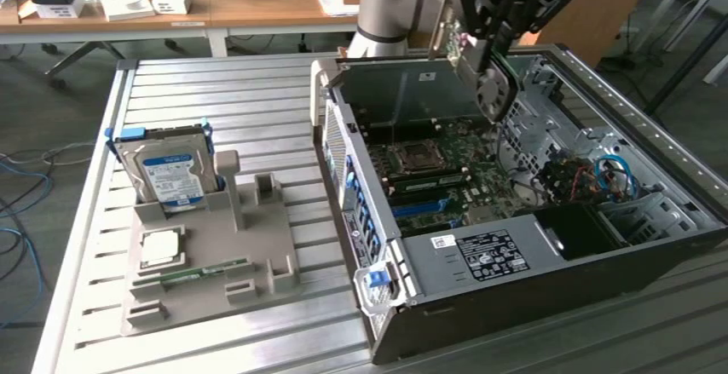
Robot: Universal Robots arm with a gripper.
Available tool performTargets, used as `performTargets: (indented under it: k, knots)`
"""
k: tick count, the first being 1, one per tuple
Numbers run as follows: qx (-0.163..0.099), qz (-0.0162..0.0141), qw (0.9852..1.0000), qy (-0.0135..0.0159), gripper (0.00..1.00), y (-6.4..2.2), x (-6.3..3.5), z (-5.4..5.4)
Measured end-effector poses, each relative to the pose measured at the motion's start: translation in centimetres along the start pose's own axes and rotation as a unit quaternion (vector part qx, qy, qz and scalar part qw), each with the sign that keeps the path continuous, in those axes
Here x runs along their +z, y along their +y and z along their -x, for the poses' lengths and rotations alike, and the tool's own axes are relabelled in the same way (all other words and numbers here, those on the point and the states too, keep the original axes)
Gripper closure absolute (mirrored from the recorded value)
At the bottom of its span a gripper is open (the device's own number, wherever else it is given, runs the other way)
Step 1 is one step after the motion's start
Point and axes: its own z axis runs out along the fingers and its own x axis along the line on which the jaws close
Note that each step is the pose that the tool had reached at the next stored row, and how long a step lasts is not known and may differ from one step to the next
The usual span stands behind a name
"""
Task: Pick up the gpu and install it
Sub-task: 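Pick up the gpu and move the gpu toward the slot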
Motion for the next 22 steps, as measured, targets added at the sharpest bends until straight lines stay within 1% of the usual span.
performTargets:
  k: [5,7,11,17,19,22]
  knots:
    - [0.000,0.0002,1.0000,0.0000,0.74,-0.01,0.02,1.6]
    - [0.000,0.0002,1.0000,0.0000,0.74,-0.02,0.02,1.8]
    - [0.000,0.0002,1.0000,-0.0001,0.74,-0.01,0.03,1.9]
    - [0.000,0.0002,1.0000,0.0011,0.74,-0.03,0.06,3.7]
    - [0.000,0.0001,1.0000,0.0012,0.74,-0.03,0.06,4.0]
    - [0.000,0.0002,1.0000,0.0011,0.74,-0.02,0.07,4.0]
